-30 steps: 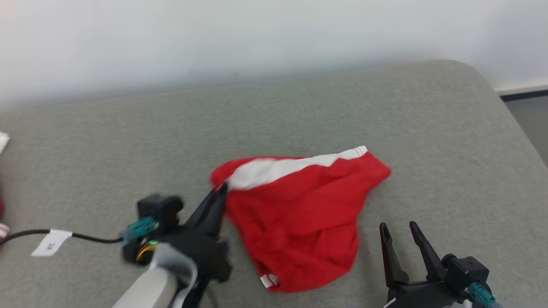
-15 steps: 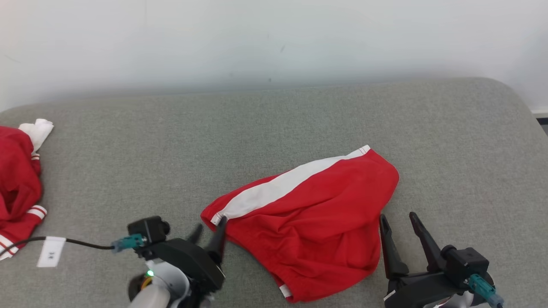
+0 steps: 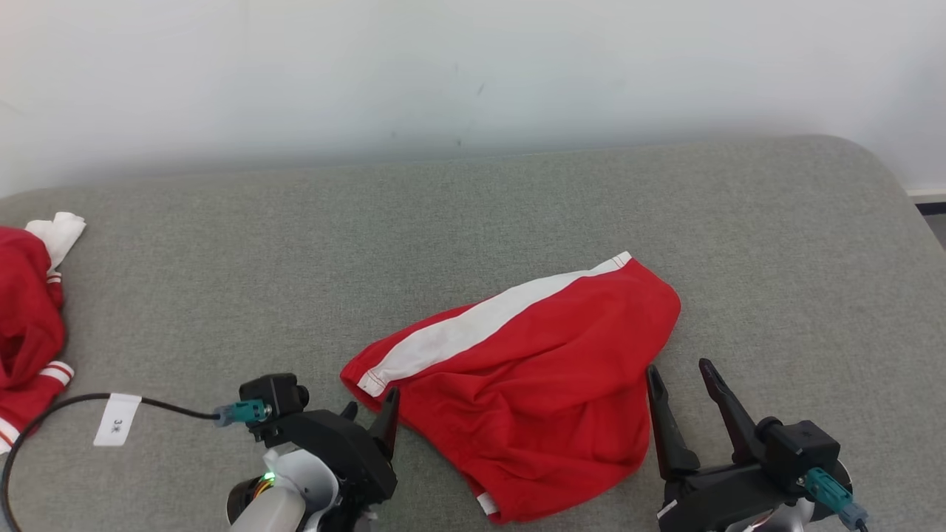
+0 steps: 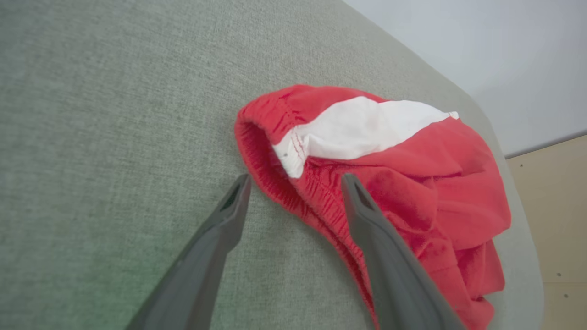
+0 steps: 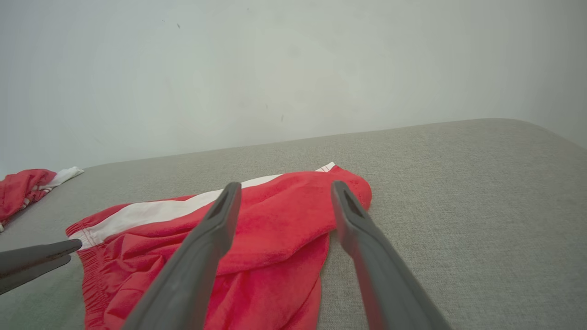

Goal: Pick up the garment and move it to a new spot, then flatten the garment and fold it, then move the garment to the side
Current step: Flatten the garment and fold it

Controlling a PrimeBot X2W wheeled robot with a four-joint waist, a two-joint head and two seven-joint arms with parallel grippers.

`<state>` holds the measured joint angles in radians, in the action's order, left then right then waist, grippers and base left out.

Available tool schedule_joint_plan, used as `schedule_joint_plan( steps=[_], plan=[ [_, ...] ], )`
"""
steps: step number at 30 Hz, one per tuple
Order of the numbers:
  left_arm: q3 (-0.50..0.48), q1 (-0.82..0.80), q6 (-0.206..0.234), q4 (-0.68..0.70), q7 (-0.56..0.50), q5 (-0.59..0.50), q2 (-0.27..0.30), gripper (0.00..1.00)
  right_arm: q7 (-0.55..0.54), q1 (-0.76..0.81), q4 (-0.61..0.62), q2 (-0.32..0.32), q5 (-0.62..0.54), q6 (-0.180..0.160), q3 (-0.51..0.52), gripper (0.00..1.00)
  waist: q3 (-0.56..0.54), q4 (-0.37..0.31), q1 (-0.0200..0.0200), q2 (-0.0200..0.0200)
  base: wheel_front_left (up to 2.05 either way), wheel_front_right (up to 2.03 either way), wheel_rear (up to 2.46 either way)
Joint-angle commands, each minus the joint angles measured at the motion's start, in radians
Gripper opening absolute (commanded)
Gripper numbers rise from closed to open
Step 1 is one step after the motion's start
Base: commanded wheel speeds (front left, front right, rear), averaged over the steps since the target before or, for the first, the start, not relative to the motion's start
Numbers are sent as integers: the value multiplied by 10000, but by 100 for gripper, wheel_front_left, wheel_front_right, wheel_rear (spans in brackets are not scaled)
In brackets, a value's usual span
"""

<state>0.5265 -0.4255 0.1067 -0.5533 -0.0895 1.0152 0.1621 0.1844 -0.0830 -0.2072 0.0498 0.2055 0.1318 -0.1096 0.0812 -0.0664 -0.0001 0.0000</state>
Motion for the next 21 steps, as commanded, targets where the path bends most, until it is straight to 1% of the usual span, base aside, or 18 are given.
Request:
schedule_joint_plan(
  steps=[1,2,3,4,5,7,8,9,10,12,14,15,18,19,21],
  plan=[
    [13,-231,-4,-108,72,-106,-51,89,-46,-110,58,11,-63,-22,-58,100,53,-59,1,0,0,0,0],
    [30,-291,-4,-230,101,-139,-82,73,-56,-189,89,11,-91,-22,-107,100,72,-82,1,0,0,0,0],
    [39,-340,3,-333,173,-166,-121,40,-72,-252,121,10,-139,-22,-150,100,85,-98,1,0,0,0,0],
    [47,-408,31,-422,252,-212,-138,40,-101,-280,149,11,-173,-22,-189,100,97,-111,1,0,0,0,0],
    [57,-465,30,-495,319,-241,-155,46,-131,-317,150,10,-220,-22,-227,100,108,-119,1,0,0,0,0],
    [88,-527,-8,-639,377,-300,-200,45,-167,-422,190,20,-293,-22,-312,100,138,-115,1,0,0,0,0],
    [104,-558,-38,-695,386,-295,-217,40,-223,-497,184,41,-312,-22,-370,100,150,-107,1,0,0,0,0],
    [112,-599,-70,-739,405,-298,-226,22,-252,-583,184,64,-292,-22,-423,100,163,-98,1,0,0,0,0],
    [113,-648,-79,-779,434,-308,-232,0,-322,-691,191,108,-264,-22,-485,100,181,-84,1,0,0,0,0],
    [147,-770,-53,-854,517,-399,-203,0,-517,-966,182,218,-123,-22,-623,100,242,-51,1,0,0,0,0],
    [182,-836,-56,-897,574,-496,-166,0,-935,-1435,81,464,70,-22,-721,100,312,9,1,0,0,0,0],
    [182,-836,-56,-897,574,-496,-166,0,-935,-1435,81,464,70,-22,-721,100,312,9,1,0,0,0,0],
    [300,-1047,-46,-888,666,-698,-120,0,-1950,-2485,-403,962,329,-22,-685,100,475,154,1,0,0,0,0],
    [362,-1146,-26,-865,689,-774,-123,0,-2377,-2836,-699,1026,570,-22,-528,100,558,231,1,0,0,0,0],
    [430,-1270,-55,-832,679,-820,-157,0,-3362,-3579,-1446,1334,635,-22,-264,100,723,405,1,0,0,0,0]
  ],
)
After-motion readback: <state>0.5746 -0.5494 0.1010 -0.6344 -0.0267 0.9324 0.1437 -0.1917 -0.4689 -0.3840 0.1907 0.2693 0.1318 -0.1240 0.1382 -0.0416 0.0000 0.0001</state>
